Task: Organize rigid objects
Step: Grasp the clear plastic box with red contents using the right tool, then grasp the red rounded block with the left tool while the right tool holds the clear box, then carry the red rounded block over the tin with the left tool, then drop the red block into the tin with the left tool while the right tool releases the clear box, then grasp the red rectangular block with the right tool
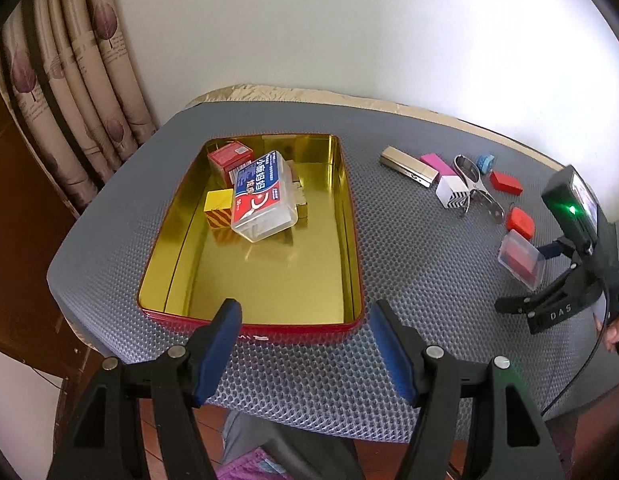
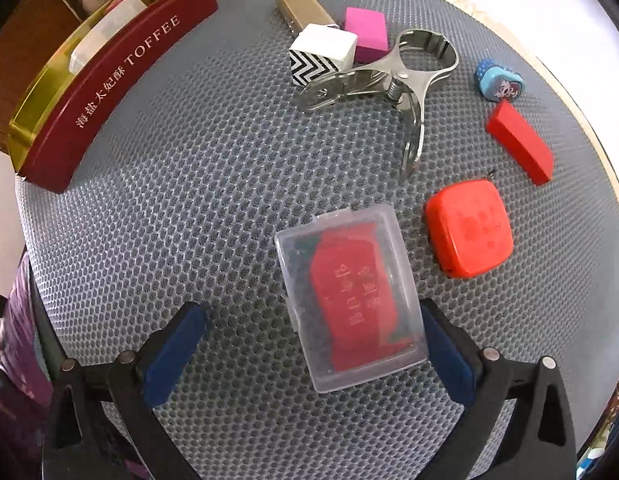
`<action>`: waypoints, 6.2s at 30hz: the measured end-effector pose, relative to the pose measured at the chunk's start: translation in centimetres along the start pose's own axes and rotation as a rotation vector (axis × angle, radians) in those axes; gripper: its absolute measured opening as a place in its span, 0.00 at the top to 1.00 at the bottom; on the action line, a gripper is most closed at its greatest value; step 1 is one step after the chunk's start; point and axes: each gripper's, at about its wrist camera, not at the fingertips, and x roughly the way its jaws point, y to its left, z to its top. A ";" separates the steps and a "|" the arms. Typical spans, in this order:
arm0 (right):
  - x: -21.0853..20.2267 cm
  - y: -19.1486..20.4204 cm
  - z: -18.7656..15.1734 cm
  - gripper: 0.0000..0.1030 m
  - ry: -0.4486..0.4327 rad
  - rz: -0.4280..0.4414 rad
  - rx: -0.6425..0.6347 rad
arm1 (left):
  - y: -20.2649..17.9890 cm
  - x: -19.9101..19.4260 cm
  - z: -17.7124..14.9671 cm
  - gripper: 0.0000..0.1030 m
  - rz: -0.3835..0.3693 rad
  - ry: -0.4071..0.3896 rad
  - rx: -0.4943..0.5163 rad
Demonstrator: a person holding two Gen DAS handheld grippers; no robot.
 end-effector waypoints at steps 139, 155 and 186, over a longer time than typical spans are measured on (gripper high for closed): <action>-1.1 16.8 12.4 0.44 -0.317 0.379 0.079 | 12.5 -0.4 -0.6 0.27 -0.043 -0.162 -0.250; -5.1 9.3 4.9 0.03 -0.633 0.221 0.318 | 11.2 0.1 -0.7 0.27 -0.045 -0.168 -0.192; 1.3 -14.3 10.5 0.40 -0.133 -0.093 -0.218 | 4.7 0.3 1.0 0.27 -0.026 -0.097 0.003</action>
